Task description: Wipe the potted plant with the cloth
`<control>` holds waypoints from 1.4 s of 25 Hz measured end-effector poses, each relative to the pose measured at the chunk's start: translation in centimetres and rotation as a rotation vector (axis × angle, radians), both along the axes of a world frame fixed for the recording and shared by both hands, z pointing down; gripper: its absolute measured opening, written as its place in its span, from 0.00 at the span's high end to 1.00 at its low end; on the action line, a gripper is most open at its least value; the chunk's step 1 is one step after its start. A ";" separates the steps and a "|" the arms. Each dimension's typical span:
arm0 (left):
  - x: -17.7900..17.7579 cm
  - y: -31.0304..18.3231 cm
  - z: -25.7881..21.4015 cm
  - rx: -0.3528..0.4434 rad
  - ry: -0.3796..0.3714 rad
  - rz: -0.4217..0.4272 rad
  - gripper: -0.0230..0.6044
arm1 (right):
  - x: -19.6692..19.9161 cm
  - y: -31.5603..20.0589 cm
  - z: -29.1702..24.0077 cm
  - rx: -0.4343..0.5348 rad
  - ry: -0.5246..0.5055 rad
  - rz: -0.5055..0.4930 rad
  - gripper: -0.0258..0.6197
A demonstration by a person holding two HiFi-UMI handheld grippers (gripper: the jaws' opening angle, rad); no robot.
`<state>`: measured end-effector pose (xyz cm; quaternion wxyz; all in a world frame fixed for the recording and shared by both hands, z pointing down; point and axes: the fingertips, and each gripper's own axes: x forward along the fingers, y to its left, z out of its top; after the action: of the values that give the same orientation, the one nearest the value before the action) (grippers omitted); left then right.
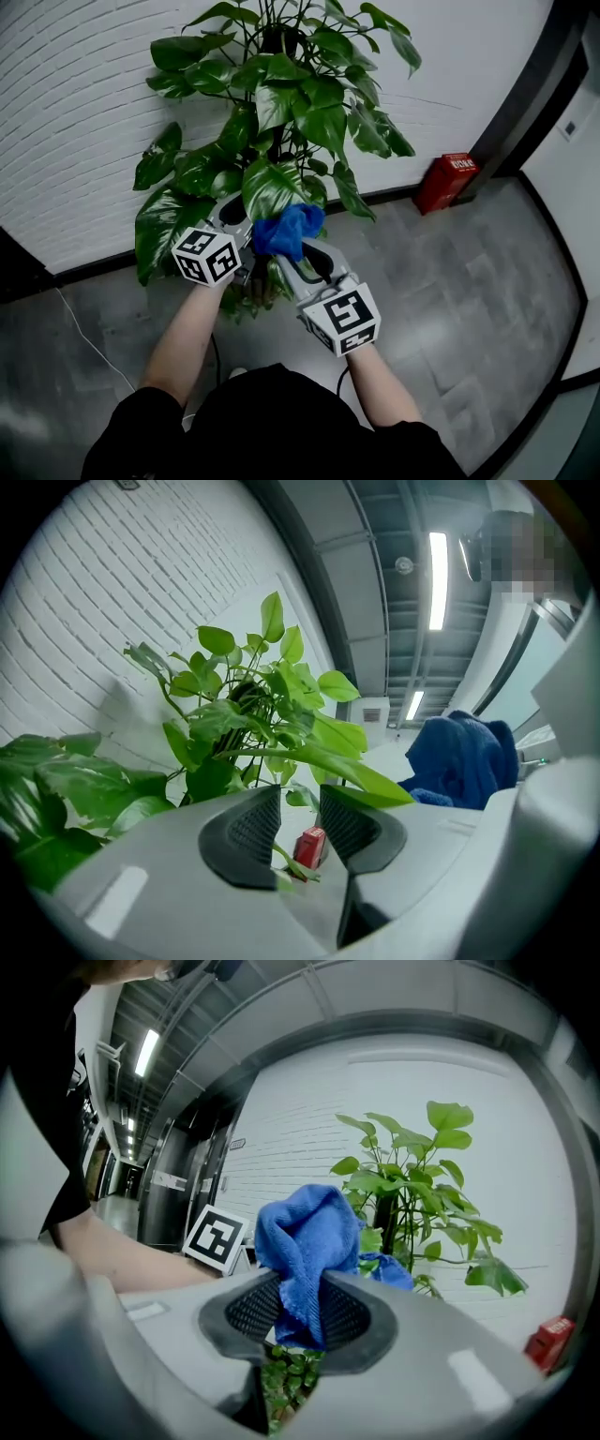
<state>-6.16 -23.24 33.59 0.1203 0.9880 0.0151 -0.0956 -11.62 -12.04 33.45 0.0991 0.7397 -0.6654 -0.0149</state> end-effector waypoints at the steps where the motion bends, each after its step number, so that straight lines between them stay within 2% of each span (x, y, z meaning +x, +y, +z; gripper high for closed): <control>1: -0.1 -0.1 0.1 -0.002 0.001 -0.005 0.75 | -0.2 0.2 0.3 -0.004 0.003 -0.004 0.80; 9: -0.4 -0.8 0.6 -0.017 -0.011 -0.034 0.75 | -0.5 1.6 1.6 -0.023 0.009 -0.008 0.80; 14: -0.6 -0.9 1.1 -0.022 -0.019 -0.045 0.75 | 0.0 4.1 1.8 -0.037 0.047 0.008 0.80; 25: 0.2 0.6 3.3 -0.033 -0.059 -0.036 0.75 | 4.8 10.2 1.8 -0.003 -0.023 0.150 0.80; 30: -0.2 2.6 4.9 0.044 -0.073 -0.065 0.75 | 7.2 12.0 1.7 0.033 -0.071 0.217 0.80; 35: -0.1 7.9 9.1 0.133 -0.167 -0.086 0.75 | 9.2 17.9 2.5 0.044 -0.109 0.283 0.80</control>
<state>-6.22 -15.30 42.69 0.0511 0.9981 -0.0310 -0.0169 -2.42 5.88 35.97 0.0476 0.8278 -0.5584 0.0250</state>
